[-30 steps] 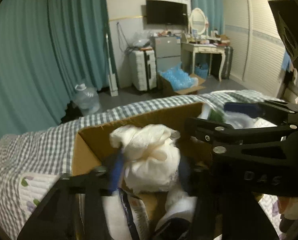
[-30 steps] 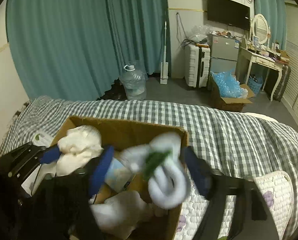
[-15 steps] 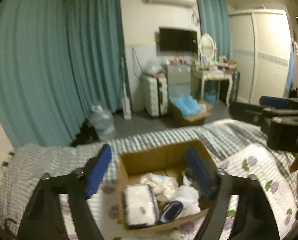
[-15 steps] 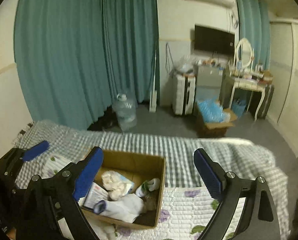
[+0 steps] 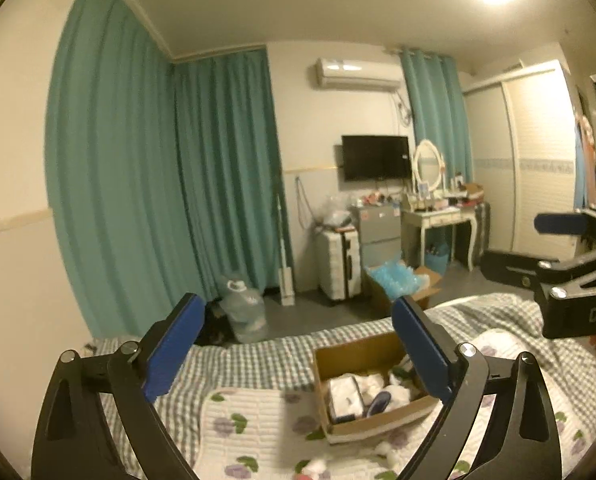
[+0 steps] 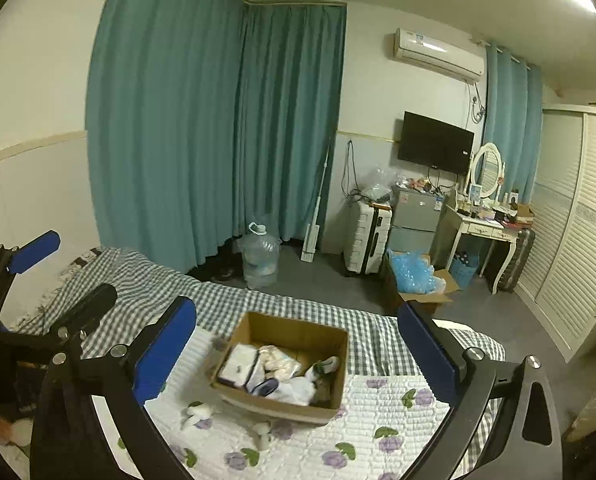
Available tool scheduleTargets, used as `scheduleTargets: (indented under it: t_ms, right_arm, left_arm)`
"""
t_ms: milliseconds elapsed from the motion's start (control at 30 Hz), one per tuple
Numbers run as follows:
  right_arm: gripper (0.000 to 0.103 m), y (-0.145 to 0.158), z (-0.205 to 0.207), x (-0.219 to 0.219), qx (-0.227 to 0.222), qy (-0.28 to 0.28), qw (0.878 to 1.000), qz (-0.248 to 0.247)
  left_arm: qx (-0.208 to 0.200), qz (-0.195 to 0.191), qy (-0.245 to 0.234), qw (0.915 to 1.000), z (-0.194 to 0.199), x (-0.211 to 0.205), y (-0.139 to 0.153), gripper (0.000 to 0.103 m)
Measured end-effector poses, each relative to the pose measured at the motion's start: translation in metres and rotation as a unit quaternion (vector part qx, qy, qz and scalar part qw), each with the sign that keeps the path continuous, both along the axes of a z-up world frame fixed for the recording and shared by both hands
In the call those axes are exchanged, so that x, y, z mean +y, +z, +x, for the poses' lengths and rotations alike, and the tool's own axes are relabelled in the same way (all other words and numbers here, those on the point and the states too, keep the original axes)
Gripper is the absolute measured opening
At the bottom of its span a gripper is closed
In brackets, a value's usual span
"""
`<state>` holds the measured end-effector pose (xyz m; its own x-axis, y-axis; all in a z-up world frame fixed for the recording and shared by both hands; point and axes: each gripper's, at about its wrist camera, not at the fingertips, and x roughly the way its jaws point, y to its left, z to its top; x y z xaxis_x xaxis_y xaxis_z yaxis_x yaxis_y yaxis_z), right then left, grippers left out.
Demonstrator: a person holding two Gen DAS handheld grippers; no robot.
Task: Organize soft objects
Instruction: 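Grasp a white cotton item with each tool from the quilt beside the box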
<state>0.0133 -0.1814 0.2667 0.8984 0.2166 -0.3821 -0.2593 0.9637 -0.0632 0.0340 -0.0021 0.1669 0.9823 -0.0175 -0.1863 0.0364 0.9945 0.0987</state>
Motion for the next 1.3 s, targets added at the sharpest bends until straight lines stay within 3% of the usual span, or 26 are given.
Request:
scheduleTargets:
  t_ms: [167, 300, 433, 633, 800, 1000, 1100, 1167, 1200, 1300]
  right_arm:
    - [0.101, -0.024, -0.022, 0.019, -0.007, -0.017, 1.000, -0.011]
    - [0.101, -0.064, -0.019, 0.032, -0.002, -0.024, 1.000, -0.017]
    - [0.101, -0.123, 0.006, 0.042, 0.036, -0.018, 0.999, -0.007]
    - [0.101, -0.214, 0.055, 0.056, 0.101, -0.013, 0.994, -0.030]
    - [0.101, -0.286, 0.089, 0.055, 0.156, -0.008, 0.987, -0.027]
    - [0.088, -0.360, 0.121, 0.054, 0.212, 0.005, 0.977, -0.003]
    - [0.069, -0.387, 0.135, 0.059, 0.242, 0.023, 0.970, -0.009]
    - [0.066, -0.398, 0.140, 0.059, 0.254, 0.033, 0.967, -0.009]
    - [0.065, -0.400, 0.141, 0.057, 0.256, 0.034, 0.966, -0.005]
    - [0.047, -0.400, 0.139, 0.050, 0.256, 0.042, 0.966, 0.006]
  left_arm:
    - [0.026, -0.017, -0.011, 0.9995, -0.005, 0.026, -0.025, 0.097]
    - [0.052, -0.029, -0.010, 0.9982, 0.009, 0.039, -0.057, 0.097]
    - [0.092, -0.043, -0.011, 0.9948, 0.034, 0.047, -0.101, 0.097]
    - [0.152, -0.052, -0.018, 0.9868, 0.077, 0.044, -0.173, 0.097]
    - [0.209, -0.053, -0.024, 0.9763, 0.109, 0.044, -0.234, 0.096]
    - [0.276, -0.038, -0.037, 0.9598, 0.136, 0.029, -0.296, 0.095]
    - [0.301, -0.019, -0.029, 0.9529, 0.144, 0.021, -0.317, 0.095]
    - [0.321, -0.024, -0.031, 0.9464, 0.148, 0.018, -0.328, 0.094]
    - [0.327, -0.029, -0.030, 0.9442, 0.149, 0.017, -0.333, 0.088]
    - [0.345, -0.036, -0.026, 0.9376, 0.153, 0.016, -0.343, 0.074]
